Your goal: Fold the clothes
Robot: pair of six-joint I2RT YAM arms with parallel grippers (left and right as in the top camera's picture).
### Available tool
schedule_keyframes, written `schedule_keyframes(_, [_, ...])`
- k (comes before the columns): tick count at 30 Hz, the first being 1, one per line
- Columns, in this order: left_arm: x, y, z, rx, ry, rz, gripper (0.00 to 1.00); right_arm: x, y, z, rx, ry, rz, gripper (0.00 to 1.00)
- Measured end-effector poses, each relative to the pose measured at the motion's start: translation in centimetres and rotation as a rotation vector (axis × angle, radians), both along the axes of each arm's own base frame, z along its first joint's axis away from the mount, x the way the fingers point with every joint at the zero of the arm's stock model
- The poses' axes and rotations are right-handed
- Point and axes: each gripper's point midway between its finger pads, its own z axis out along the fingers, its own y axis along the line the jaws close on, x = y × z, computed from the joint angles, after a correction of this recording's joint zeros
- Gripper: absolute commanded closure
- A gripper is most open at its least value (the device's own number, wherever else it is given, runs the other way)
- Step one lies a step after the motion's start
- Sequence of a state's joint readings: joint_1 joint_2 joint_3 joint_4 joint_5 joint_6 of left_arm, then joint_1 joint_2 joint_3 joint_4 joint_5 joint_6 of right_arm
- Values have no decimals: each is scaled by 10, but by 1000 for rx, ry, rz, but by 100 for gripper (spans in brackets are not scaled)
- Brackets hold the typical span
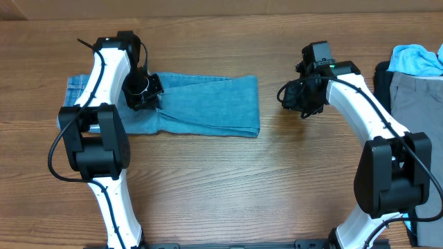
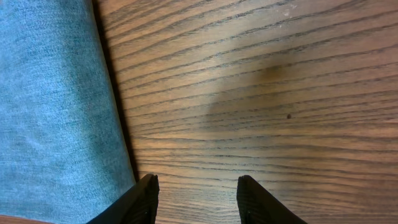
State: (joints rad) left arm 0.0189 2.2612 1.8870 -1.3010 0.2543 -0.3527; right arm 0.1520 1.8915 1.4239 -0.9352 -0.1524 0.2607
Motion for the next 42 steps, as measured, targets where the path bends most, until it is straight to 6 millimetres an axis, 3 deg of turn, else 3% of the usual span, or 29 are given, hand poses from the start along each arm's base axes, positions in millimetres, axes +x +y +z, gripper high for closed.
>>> schedule_keyframes(5, [8, 0, 8, -4, -32, -15, 95, 0, 0, 0, 0, 0, 0, 55])
schedule_keyframes(11, [12, -1, 15, -8, -49, -20, 82, 0, 0, 0, 0, 0, 0, 55])
schedule_keyframes(14, [13, -1, 16, -8, -51, -21, 81, 0, 0, 0, 0, 0, 0, 55])
schedule_keyframes(25, [15, -1, 15, -8, -60, -22, 88, 0, 0, 0, 0, 0, 0, 55])
schedule_keyframes(28, [14, -1, 16, -8, -59, -22, 96, 0, 0, 0, 0, 1, 0, 55])
schedule_keyframes(35, [26, 0, 16, -5, -109, -31, 96, -1, 0, 0, -1, 6, 0, 55])
schedule_keyframes(38, [31, 0, 27, -2, -133, -56, 96, -2, -1, -1, -6, 8, -1, 55])
schedule_keyframes(42, [46, -2, 62, 3, -208, -83, 96, -2, -5, -1, -28, 6, -6, 55])
